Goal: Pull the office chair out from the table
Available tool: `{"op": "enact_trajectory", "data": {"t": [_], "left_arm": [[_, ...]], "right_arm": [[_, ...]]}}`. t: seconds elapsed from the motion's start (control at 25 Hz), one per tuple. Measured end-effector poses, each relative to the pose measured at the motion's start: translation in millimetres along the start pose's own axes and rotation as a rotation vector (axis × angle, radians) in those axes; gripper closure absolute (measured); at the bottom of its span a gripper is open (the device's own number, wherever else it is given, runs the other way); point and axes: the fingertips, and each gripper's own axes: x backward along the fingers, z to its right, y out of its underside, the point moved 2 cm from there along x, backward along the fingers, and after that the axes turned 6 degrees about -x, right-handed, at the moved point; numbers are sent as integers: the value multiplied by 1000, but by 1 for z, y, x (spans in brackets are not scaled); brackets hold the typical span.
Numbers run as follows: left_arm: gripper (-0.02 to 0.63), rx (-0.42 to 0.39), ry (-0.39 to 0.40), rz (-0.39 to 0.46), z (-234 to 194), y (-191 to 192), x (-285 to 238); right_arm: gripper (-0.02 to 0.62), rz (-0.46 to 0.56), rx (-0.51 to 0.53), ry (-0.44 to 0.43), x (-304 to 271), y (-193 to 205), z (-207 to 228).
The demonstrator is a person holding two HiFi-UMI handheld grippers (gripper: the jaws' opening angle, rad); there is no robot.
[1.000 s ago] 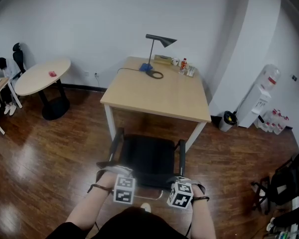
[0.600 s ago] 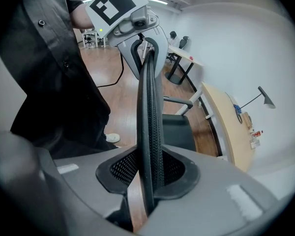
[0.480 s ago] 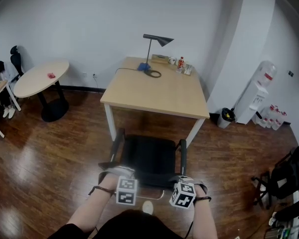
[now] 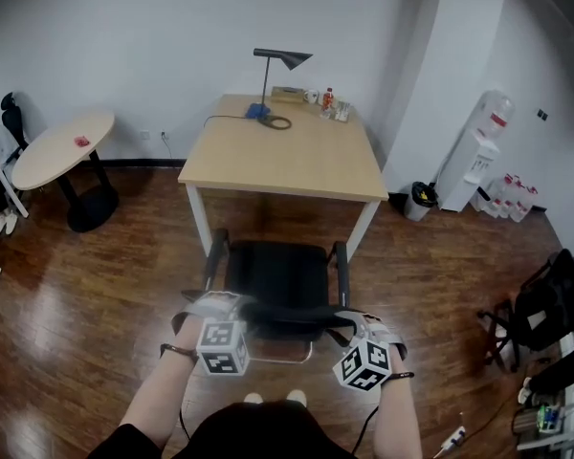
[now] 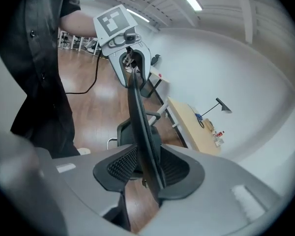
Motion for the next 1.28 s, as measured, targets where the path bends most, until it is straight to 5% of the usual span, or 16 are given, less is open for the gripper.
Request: {"op": "enact_trajectory", "data": {"t": [0.2,0.4,0.68,1.28], "left_arm": [[398,76,-73,76,-3,-30,18],[524,384,-226,210,-5,-53,40],[604,618,-442,306,20,-97,77],[604,817,-736,420,84,-140,154]], "right_arm": [[440,57,-22,38,18,-2,7],[494,259,-230,144,55,-18,14],[537,442,-335,166,117,1,-14],[581,655,-548,246,195,53,-41]]}}
